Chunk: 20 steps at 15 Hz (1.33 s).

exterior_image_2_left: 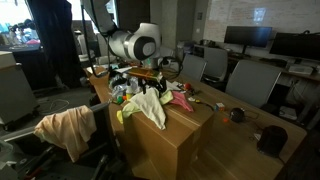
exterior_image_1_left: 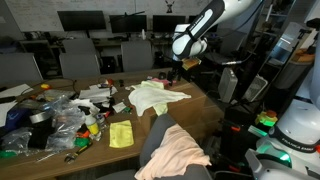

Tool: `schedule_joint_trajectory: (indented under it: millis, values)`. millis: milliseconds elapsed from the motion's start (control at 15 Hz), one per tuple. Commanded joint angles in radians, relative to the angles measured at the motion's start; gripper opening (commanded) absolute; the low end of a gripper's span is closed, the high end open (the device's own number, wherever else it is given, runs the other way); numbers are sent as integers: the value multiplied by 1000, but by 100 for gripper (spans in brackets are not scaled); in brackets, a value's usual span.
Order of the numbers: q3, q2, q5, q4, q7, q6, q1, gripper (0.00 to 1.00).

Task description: Pick up the cloths from the box and put them on the chair.

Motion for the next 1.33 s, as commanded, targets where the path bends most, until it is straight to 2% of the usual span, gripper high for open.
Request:
schedule_joint_trajectory:
  millis: [0, 200, 467, 667, 933, 1267]
  values:
    - [14, 134, 37, 139, 7, -67, -33, 100]
    - [41, 198, 91, 205, -29, -129, -81, 100]
    - [97, 270, 217, 300, -133, -253, -182, 100]
    - [96, 318, 259, 359, -166, -324, -218, 100]
    - [88, 359, 250, 396, -169, -354, -229, 100]
    - [91, 384, 203, 390, -161, -338, -182, 100]
